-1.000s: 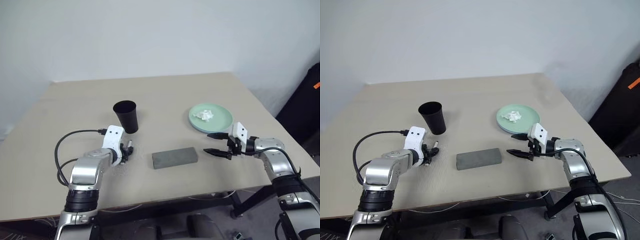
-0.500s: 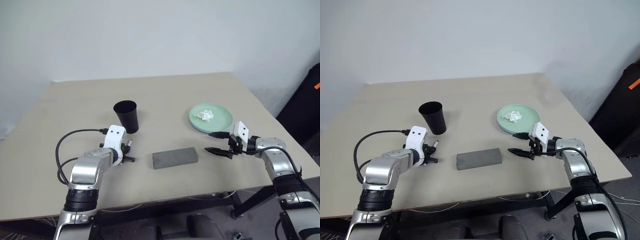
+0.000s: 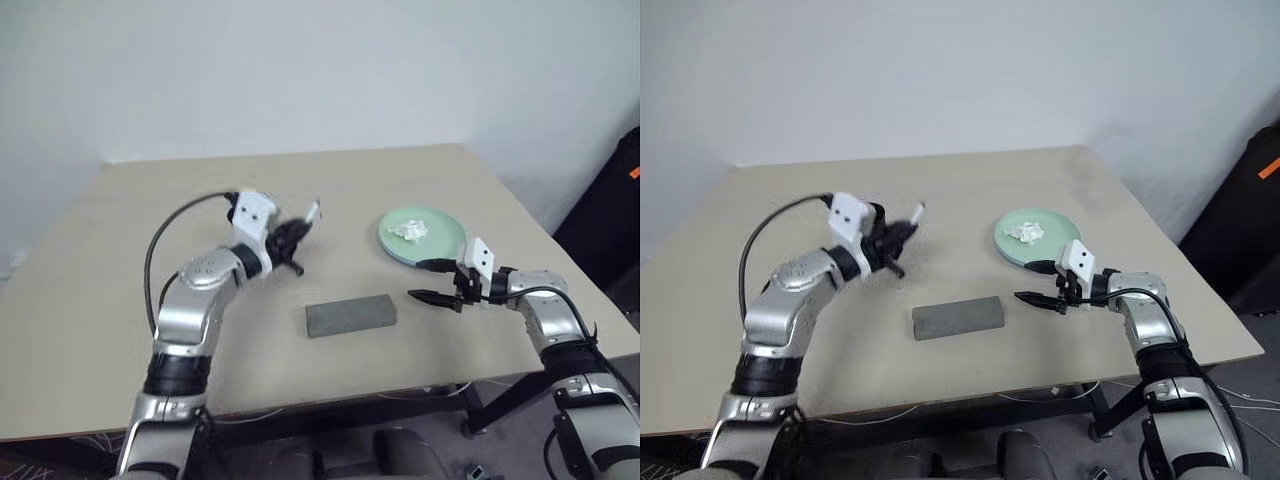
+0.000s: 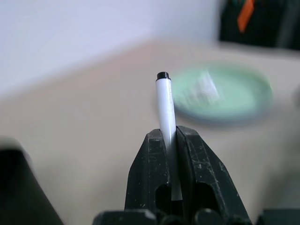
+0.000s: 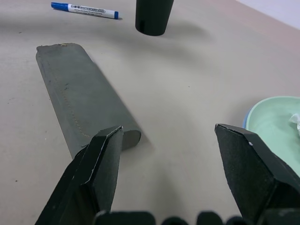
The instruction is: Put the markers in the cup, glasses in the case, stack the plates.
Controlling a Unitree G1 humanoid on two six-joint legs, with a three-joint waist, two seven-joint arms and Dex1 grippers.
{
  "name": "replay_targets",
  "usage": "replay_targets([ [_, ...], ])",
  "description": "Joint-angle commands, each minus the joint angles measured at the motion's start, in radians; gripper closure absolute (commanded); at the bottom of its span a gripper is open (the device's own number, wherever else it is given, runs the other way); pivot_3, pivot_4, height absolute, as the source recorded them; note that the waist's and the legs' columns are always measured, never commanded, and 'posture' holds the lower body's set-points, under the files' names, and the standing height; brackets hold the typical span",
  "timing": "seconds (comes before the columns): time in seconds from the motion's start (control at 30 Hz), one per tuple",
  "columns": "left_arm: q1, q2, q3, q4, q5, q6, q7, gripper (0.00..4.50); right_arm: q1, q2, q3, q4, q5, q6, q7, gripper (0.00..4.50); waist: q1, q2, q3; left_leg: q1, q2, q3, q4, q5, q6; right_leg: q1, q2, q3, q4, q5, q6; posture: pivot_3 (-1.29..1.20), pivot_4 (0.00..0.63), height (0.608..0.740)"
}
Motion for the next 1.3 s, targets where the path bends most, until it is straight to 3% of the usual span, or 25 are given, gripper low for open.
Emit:
replay_targets([
  [0.03, -0.110, -0.009, 0.034, 0.153, 0.063, -0.241, 0.071, 4.47, -0.036, 0.003, -0.013, 0.004, 0.001, -0.026, -0.012, 1.10, 0.000, 0.000, 0.000, 0.000, 0.000, 0.000, 0.000, 0.000, 0.000, 0.001, 0.000, 0.000, 0.000, 0.000, 0.000, 0.00, 0.000, 0.740],
  [0.17, -0.248, -0.006, 0.056, 0.445, 0.124, -0.444, 0.175, 4.47, -0.048, 0.007, -0.014, 0.017, 0.000, -0.034, -0.015, 1.10, 0.000, 0.000, 0.000, 0.000, 0.000, 0.000, 0.000, 0.000, 0.000, 0.001, 0.001, 0.000, 0.000, 0.000, 0.000, 0.00, 0.000, 0.740],
  [0.4, -0.408, 0.000, 0.049, 0.862, 0.175, -0.735, 0.220, 4.47, -0.049, -0.001, -0.026, 0.012, 0.010, -0.030, -0.020, 1.10, 0.000, 0.000, 0.000, -0.002, -0.001, 0.001, 0.000, 0.000, 0.000, 0.001, 0.001, 0.000, -0.002, 0.001, 0.001, 0.00, 0.000, 0.740],
  [0.77, -0.493, 0.005, 0.032, 1.134, 0.249, -0.863, 0.285, 4.47, -0.027, -0.024, -0.071, -0.070, 0.083, 0.068, 0.013, 1.10, 0.000, 0.000, 0.000, -0.002, 0.000, 0.000, 0.000, 0.000, 0.000, 0.001, 0.000, -0.003, -0.001, 0.002, 0.002, 0.00, 0.000, 0.740],
  [0.87, -0.502, 0.006, 0.036, 1.154, 0.255, -0.868, 0.300, 3.66, -0.024, -0.025, -0.071, -0.073, 0.082, 0.071, 0.012, 1.10, 0.000, 0.000, 0.000, -0.002, 0.000, -0.001, 0.000, 0.000, 0.000, 0.001, 0.000, -0.004, -0.001, 0.002, 0.002, 0.00, 0.000, 0.740],
  [1.1, -0.507, 0.006, 0.034, 1.164, 0.272, -0.872, 0.328, 1.28, -0.028, -0.022, -0.066, -0.065, 0.075, 0.065, 0.013, 1.10, 0.000, 0.000, 0.000, -0.002, 0.000, -0.001, 0.000, -0.001, -0.001, 0.001, 0.000, -0.004, -0.001, 0.002, 0.003, 0.00, 0.000, 0.740],
  [1.3, -0.501, 0.014, 0.060, 1.122, 0.236, -0.854, 0.301, 1.28, -0.031, -0.021, -0.062, -0.065, 0.073, 0.064, 0.018, 1.10, 0.000, 0.000, 0.000, -0.002, 0.000, -0.001, 0.000, -0.001, -0.001, 0.001, 0.000, -0.005, -0.001, 0.002, 0.003, 0.00, 0.000, 0.740],
])
